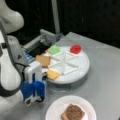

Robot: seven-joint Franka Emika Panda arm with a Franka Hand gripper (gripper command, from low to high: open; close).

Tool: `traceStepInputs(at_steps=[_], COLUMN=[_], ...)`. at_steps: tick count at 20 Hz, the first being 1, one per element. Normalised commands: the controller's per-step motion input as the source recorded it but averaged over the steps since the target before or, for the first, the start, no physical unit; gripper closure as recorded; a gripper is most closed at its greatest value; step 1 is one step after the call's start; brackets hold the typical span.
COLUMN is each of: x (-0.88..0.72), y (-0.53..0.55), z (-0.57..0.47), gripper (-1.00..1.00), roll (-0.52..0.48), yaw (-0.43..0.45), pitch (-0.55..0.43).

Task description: Ingredient selection for cheeseburger or sandwich

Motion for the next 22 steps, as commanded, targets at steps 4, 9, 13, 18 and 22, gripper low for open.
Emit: traceStepInputs(at_steps=[4,9,13,18,22], x=[0.12,0.10,0.10,0.18,0.37], y=[0.17,0.10,-0.01,-0.13,-0.20], z=[0.18,0.18,0.23,0.29,0.23], gripper=[1.00,1.00,1.00,1.00,1.00], roll=[-0.057,-0.078,-0.093,-0.103,-0.093], yaw=[-0.136,-0.118,-0.083,-0.055,-0.036], pitch=[0.004,0.022,0.057,0.105,0.120])
